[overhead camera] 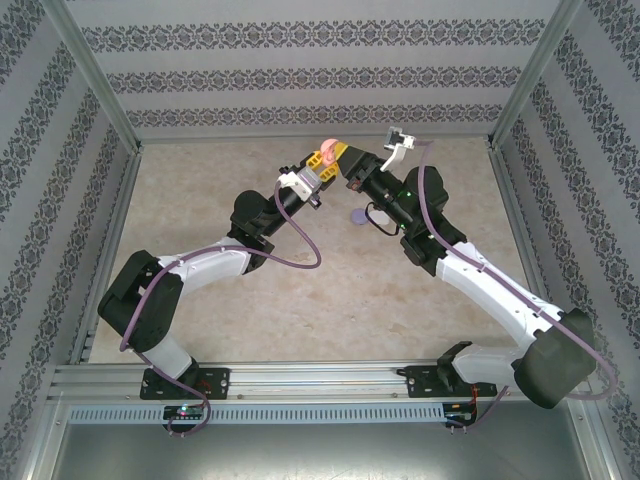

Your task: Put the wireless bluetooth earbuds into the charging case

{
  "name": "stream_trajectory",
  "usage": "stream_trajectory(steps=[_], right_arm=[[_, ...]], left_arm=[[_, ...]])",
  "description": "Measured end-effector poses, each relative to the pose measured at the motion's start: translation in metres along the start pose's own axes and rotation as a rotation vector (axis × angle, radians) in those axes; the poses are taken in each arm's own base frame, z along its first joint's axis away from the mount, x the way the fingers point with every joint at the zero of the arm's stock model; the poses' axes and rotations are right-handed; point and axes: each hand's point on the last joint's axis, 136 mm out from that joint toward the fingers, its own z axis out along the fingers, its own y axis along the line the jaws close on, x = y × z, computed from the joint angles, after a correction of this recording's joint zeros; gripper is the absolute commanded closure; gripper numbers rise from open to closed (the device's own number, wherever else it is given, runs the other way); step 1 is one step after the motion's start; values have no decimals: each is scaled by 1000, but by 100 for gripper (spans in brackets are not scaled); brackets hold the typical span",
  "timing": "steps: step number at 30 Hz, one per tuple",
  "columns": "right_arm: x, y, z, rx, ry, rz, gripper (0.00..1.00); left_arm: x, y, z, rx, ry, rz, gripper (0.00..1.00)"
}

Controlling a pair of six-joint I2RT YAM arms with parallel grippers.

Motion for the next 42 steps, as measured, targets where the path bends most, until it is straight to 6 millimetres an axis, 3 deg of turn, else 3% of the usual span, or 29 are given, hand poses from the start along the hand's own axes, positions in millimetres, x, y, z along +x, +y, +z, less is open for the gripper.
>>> stream_trajectory(steps=[22,30,34,37,39,42], right_arm=[[11,-10,-5,55,2,-48,87],[21,-20,-7,103,40,-58,51],[27,-25,-12,128,85,-56,41],[15,-17,-23,125,89,-52,38],[-2,-8,-36,124,68,-55,38],[-28,8,-54,123,36,-66,46]], left_arm=[[3,-2,0,9,14,-5,100],[6,-2,0,9,29,-11,100],[5,-2,0,8,26,-15,100],[5,-2,0,9,27,-23,100],[7,-3,-2,10,32,-32,100],[14,-6,-6,17,51,-44,100]])
